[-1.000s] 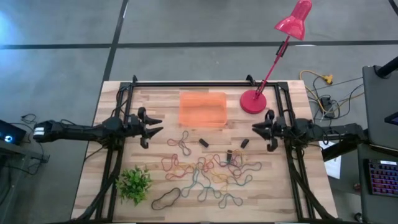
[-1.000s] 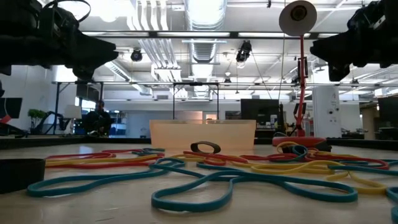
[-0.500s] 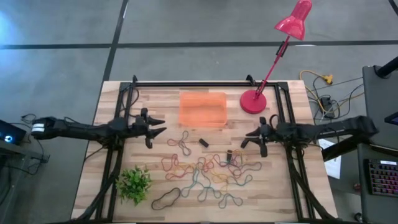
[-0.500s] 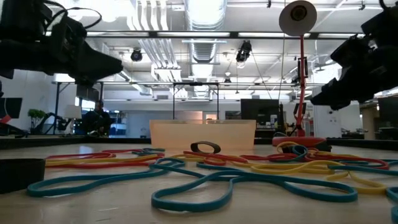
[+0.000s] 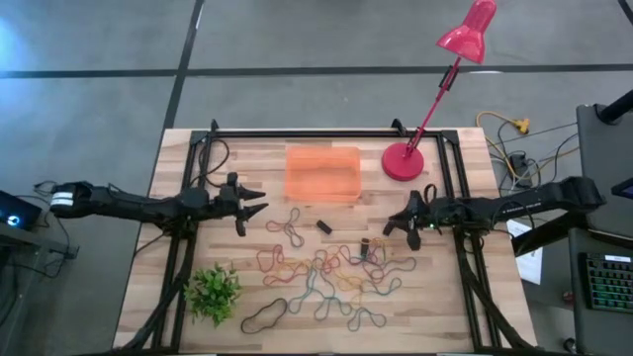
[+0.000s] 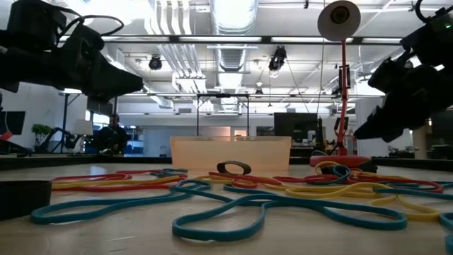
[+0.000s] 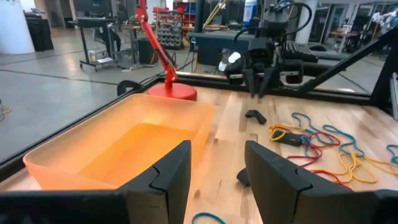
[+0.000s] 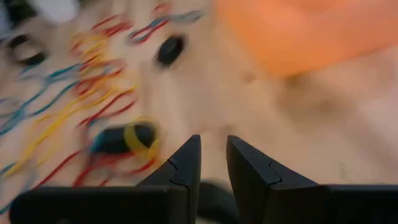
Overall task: Pick and place rubber bands into bin
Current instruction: Put the black rubber band into the orange bin
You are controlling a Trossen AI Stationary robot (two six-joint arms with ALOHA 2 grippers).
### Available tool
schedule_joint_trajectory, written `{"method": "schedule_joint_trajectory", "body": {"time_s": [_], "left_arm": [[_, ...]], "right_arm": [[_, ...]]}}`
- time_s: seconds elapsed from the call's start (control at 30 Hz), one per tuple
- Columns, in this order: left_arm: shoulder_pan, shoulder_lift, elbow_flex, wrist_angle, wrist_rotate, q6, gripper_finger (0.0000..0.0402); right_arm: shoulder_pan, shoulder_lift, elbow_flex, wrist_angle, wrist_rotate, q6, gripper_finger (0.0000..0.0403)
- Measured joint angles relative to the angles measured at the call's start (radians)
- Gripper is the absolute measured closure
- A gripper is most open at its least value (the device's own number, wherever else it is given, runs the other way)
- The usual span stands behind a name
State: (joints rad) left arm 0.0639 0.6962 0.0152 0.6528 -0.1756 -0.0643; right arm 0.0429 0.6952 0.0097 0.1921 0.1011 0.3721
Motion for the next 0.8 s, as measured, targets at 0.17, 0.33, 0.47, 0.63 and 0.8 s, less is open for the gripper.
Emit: {"method": "schedule_joint_trajectory", "body": {"time_s": [0.17,0.33,0.47,0.63,0.8], "left_arm": [[0.000,0.040,0.001,0.034,-0.001,0.002,0.0266],[0.002,0.084,0.004,0.094,-0.002,0.002,0.0266],[0.002,0.110,0.005,0.120,-0.002,-0.001,0.0266],[0.002,0.137,0.005,0.158,-0.002,-0.002,0.0266],[0.002,0.160,0.006,0.176,-0.002,-0.002,0.0266]], "right_arm": [[0.000,0.033,0.000,0.006,-0.068,0.037,0.0323],[-0.001,0.048,0.000,0.001,0.065,0.024,0.0295],[-0.001,0.047,0.000,-0.002,0.109,0.030,0.0282],[0.000,0.048,0.000,-0.001,0.069,0.137,0.0275],[0.000,0.050,0.000,-0.009,0.009,0.067,0.0266]]}}
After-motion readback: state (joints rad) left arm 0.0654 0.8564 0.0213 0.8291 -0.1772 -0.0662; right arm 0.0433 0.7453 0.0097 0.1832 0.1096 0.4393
